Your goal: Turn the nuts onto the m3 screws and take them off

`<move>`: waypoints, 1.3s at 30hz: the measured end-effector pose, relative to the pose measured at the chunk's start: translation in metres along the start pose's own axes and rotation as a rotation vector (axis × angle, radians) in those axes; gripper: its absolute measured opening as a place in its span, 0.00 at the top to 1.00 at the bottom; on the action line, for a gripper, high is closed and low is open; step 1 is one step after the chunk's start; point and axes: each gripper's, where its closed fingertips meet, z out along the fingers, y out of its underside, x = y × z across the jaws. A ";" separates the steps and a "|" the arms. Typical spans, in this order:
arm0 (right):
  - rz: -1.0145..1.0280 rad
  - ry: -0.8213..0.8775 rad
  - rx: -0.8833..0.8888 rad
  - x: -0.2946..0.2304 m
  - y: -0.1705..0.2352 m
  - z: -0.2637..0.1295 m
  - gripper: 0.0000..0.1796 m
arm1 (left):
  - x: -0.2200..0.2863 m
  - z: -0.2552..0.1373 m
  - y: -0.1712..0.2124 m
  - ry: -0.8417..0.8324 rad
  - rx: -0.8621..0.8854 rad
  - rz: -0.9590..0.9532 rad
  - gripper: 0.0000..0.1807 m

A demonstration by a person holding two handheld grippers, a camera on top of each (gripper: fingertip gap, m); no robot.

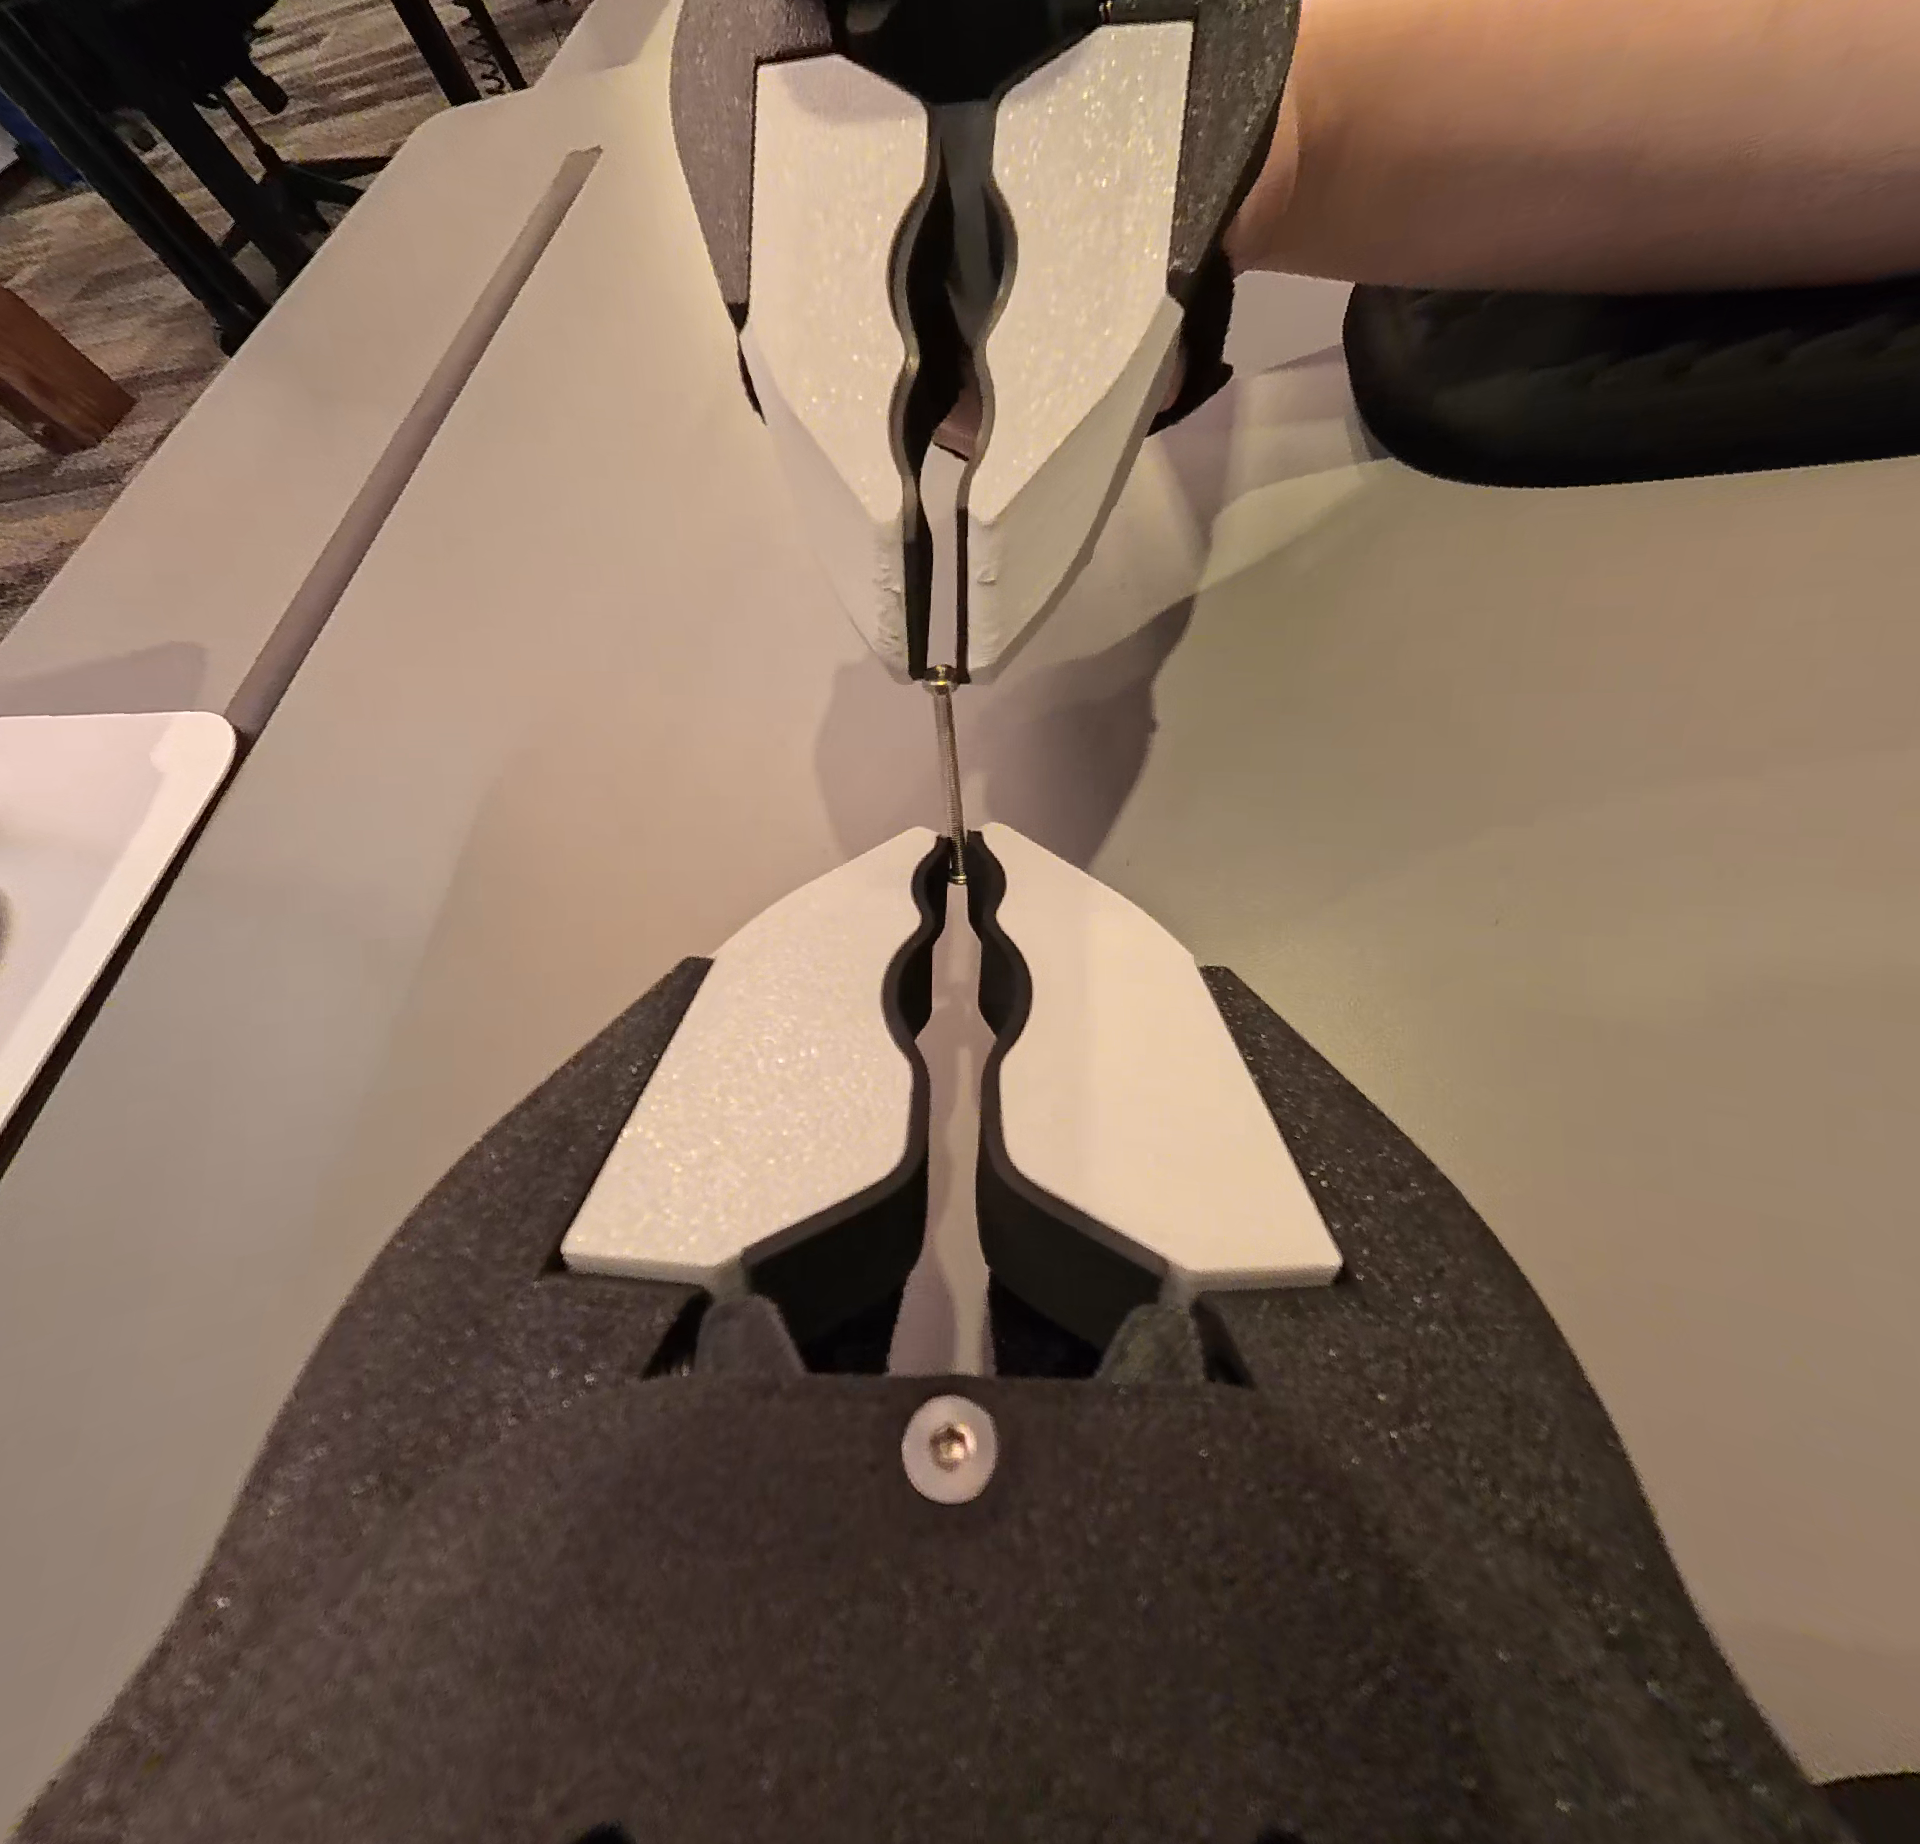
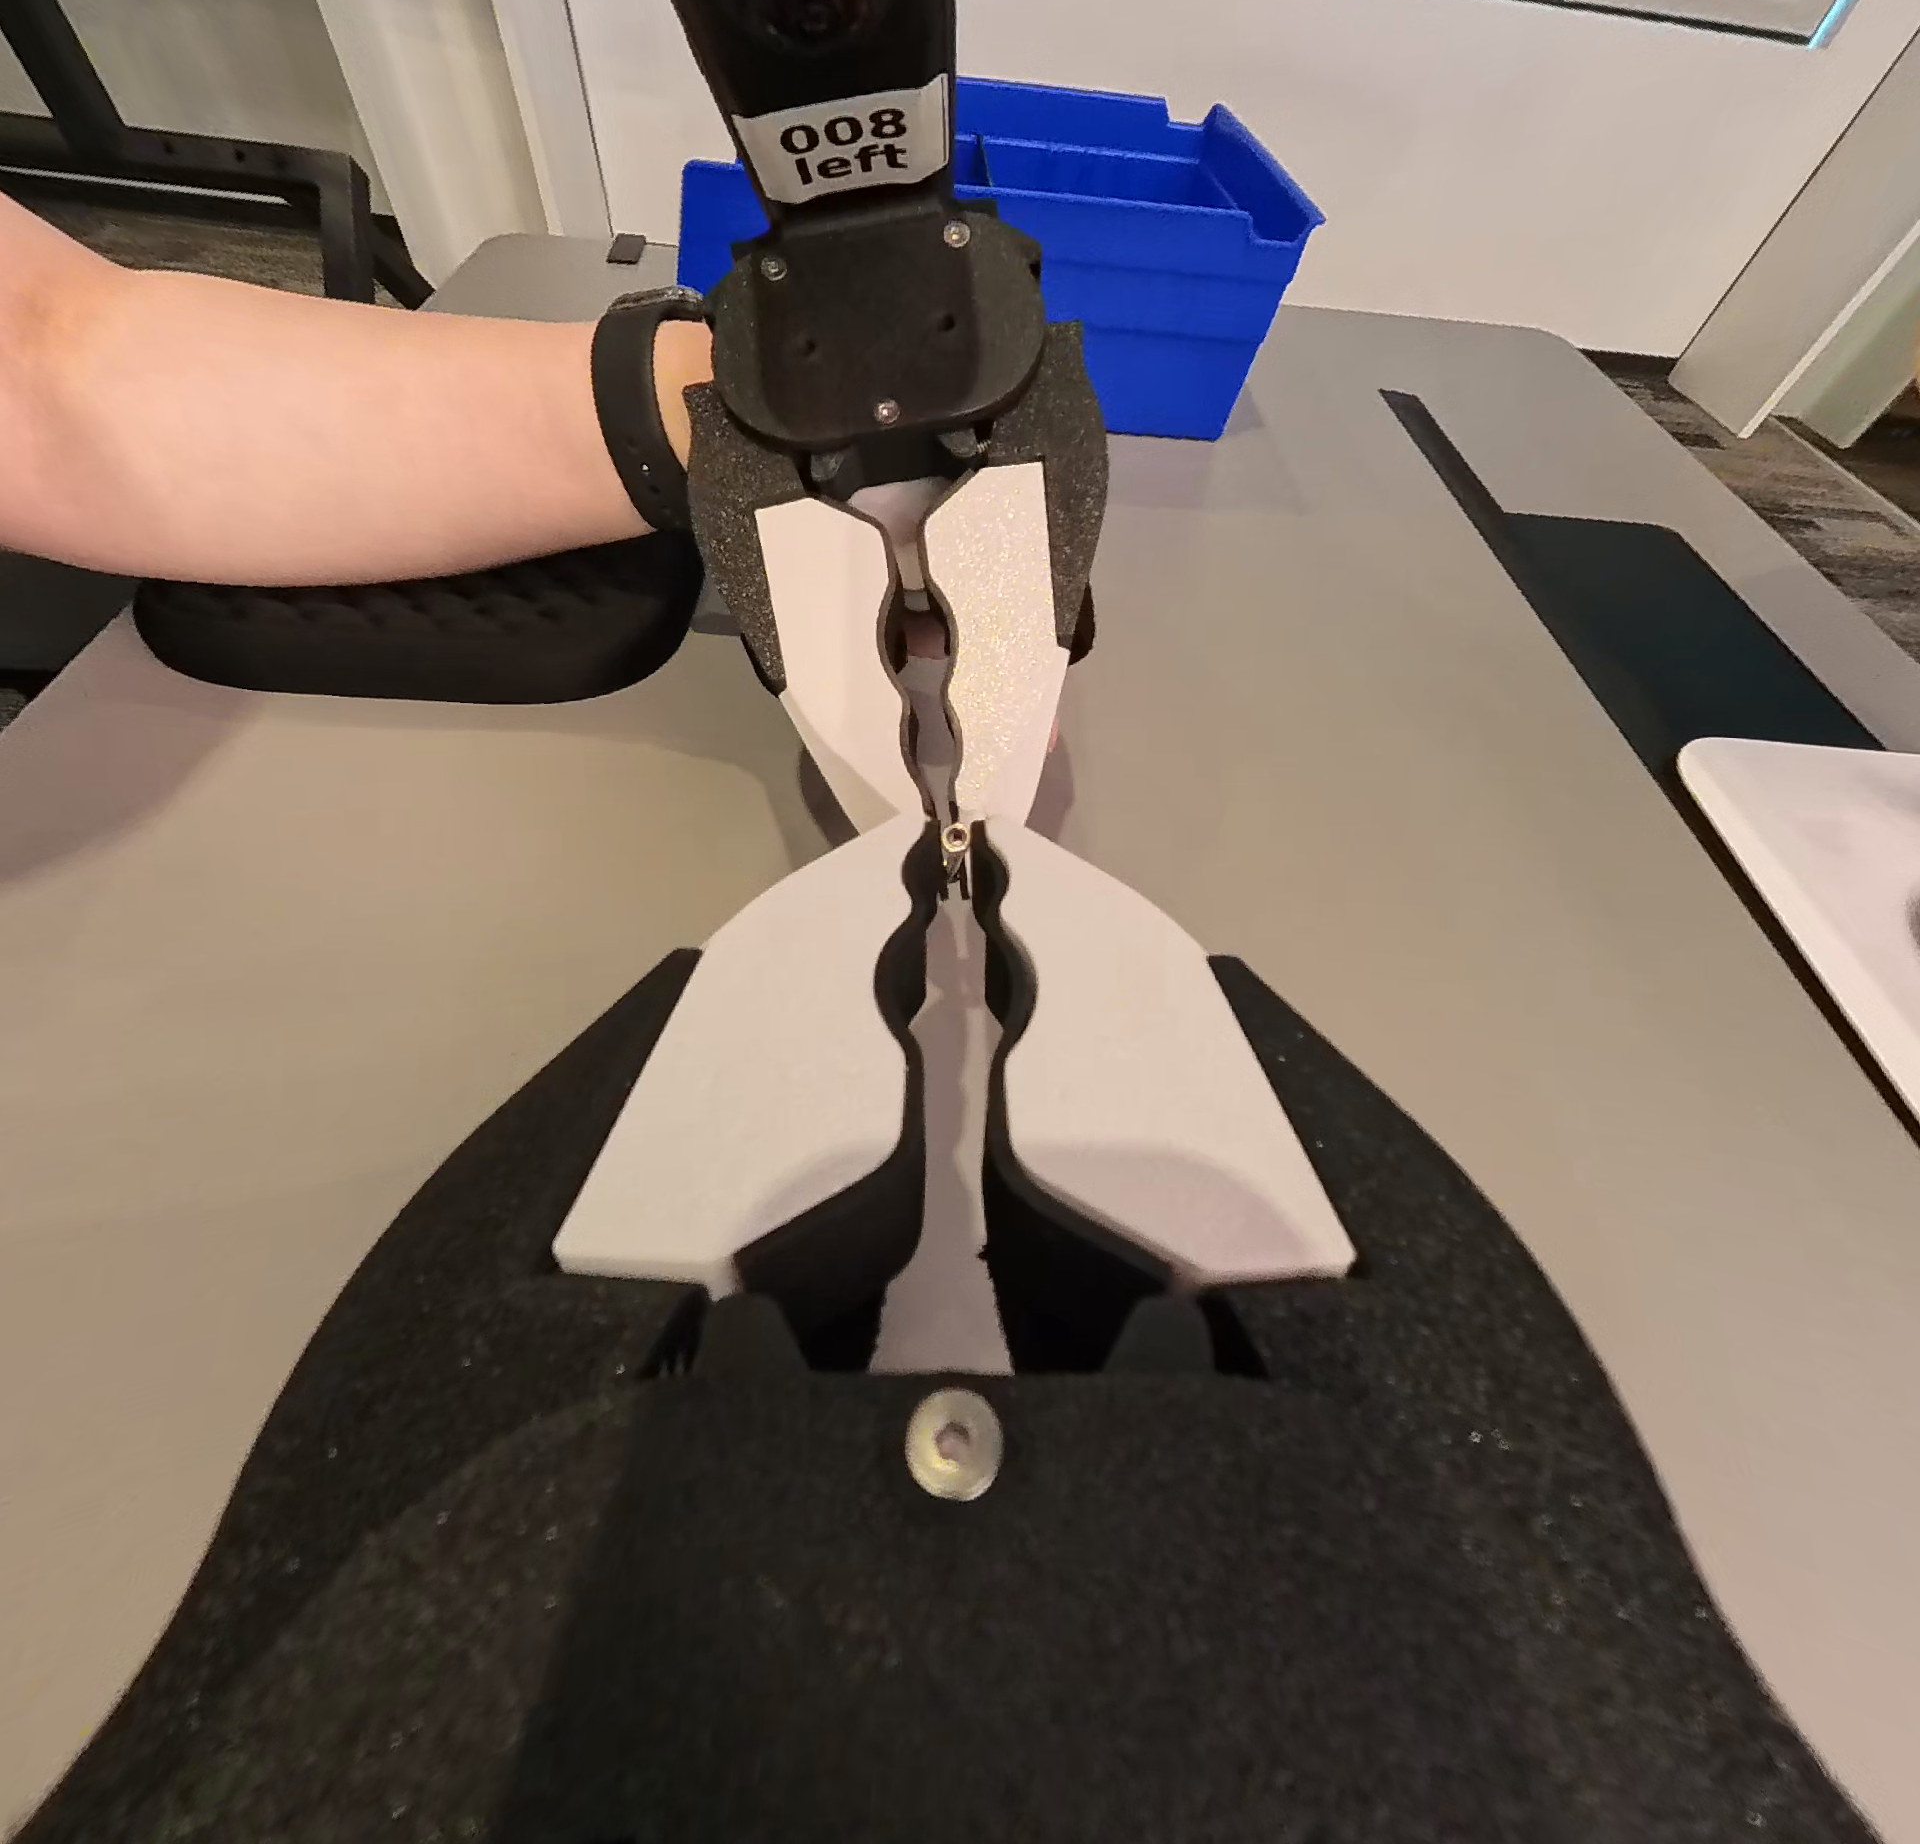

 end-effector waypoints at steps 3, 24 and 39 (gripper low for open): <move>0.005 -0.018 -0.005 -0.002 0.001 -0.001 0.97 | 0.002 0.000 0.000 0.007 -0.001 0.009 0.99; 0.098 -0.038 0.164 0.001 -0.024 -0.013 0.97 | -0.003 -0.011 -0.027 -0.012 0.154 -0.033 0.99; 0.162 0.076 0.195 0.020 -0.027 -0.007 0.97 | -0.023 -0.011 -0.023 -0.130 0.127 -0.062 0.99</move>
